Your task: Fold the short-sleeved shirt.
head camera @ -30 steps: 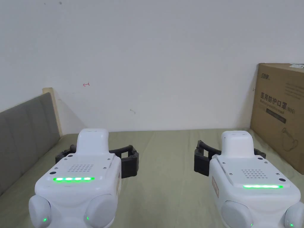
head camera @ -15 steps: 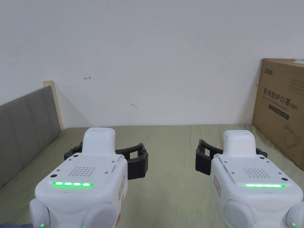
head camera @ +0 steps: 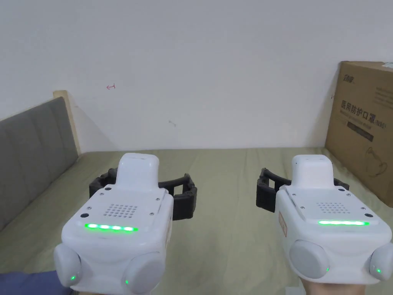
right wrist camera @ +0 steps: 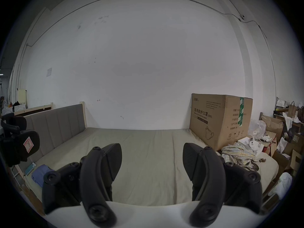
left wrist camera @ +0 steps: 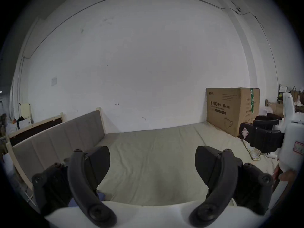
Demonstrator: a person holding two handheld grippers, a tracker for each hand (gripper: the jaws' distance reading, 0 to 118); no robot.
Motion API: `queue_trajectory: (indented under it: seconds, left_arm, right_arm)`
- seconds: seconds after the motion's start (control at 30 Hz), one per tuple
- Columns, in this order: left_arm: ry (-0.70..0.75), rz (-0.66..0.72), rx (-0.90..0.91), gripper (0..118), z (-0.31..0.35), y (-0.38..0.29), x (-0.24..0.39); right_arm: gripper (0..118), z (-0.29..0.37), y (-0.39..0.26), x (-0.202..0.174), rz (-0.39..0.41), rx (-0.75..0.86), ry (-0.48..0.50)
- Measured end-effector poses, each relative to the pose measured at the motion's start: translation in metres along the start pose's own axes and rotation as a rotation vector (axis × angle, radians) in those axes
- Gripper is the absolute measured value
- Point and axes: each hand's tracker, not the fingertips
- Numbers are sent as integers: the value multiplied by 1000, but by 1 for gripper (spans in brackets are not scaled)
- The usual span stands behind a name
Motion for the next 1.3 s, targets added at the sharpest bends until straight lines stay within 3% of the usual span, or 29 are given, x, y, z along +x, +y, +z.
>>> queue_trajectory:
  seconds: [0.47, 0.8, 1.3]
  left_arm:
    - [25, 34, 17, 108, 4, 3, -1]
    - [23, -21, 48, 107, 4, -4, 5]
    - [23, 66, -17, 108, 0, 1, -6]
  right_arm:
    - [84, -2, -4, -3, 29, -21, 4]
    - [84, -1, -6, -3, 42, -28, 4]
    - [83, -3, -7, 1, 33, -37, 1]
